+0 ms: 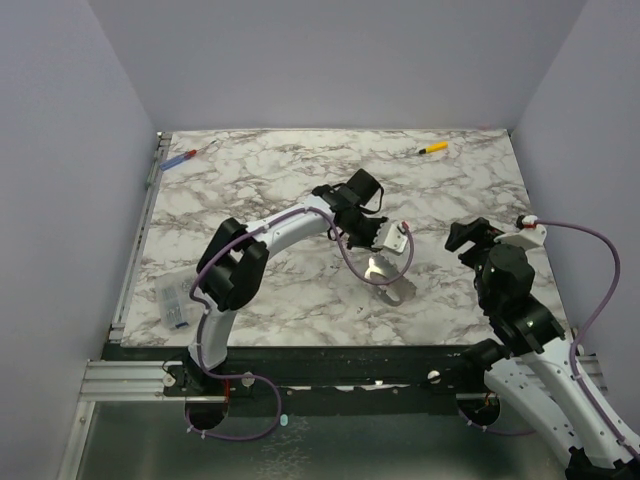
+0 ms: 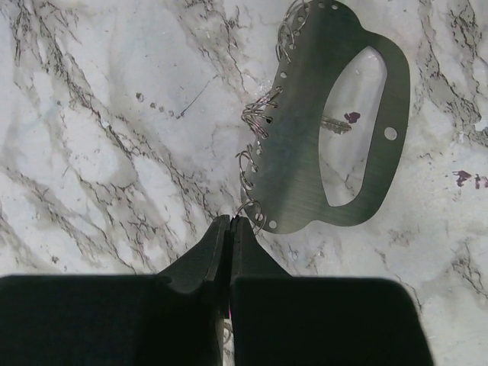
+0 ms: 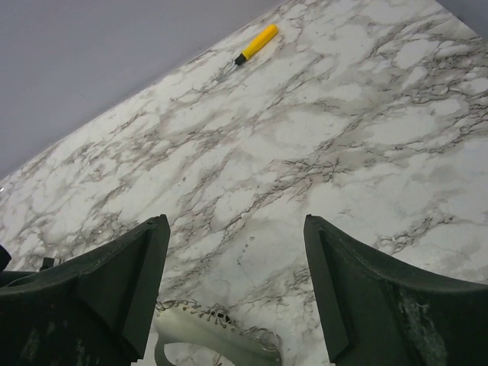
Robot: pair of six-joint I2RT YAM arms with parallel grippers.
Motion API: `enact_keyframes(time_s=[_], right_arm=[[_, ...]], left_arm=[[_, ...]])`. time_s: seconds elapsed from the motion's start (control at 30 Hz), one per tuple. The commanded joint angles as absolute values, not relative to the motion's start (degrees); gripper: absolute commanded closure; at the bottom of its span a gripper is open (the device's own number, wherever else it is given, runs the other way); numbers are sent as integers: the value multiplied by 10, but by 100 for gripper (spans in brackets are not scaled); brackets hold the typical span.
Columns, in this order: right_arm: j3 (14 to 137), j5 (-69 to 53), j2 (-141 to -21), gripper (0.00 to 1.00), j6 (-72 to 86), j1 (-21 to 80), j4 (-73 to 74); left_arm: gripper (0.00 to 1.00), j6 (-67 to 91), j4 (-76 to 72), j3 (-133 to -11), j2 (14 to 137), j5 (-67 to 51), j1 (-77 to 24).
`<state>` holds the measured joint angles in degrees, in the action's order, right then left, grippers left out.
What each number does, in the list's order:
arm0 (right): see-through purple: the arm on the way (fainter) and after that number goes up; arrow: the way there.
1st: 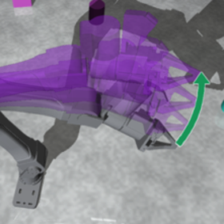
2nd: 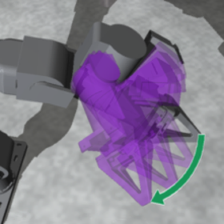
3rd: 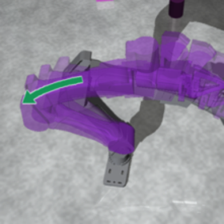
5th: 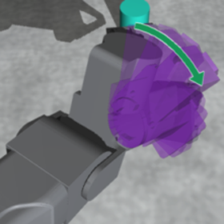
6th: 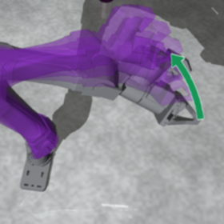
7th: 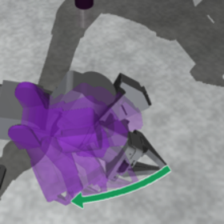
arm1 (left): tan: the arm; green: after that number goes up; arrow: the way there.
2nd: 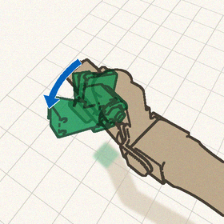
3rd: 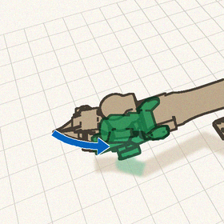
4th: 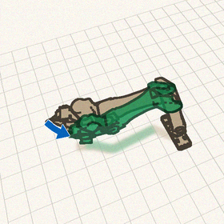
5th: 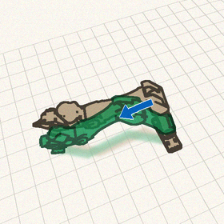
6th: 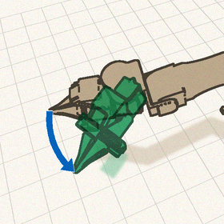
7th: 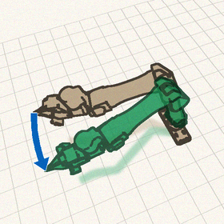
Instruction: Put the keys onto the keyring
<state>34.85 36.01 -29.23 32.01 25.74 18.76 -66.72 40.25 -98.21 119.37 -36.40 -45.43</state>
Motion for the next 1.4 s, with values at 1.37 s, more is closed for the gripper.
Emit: enact_keyframes(time_s=[1.37], right_arm=[[237, -305, -378, 25, 256, 256, -197]], left_arm=[[100, 243, 391, -940, 945, 133, -457]])
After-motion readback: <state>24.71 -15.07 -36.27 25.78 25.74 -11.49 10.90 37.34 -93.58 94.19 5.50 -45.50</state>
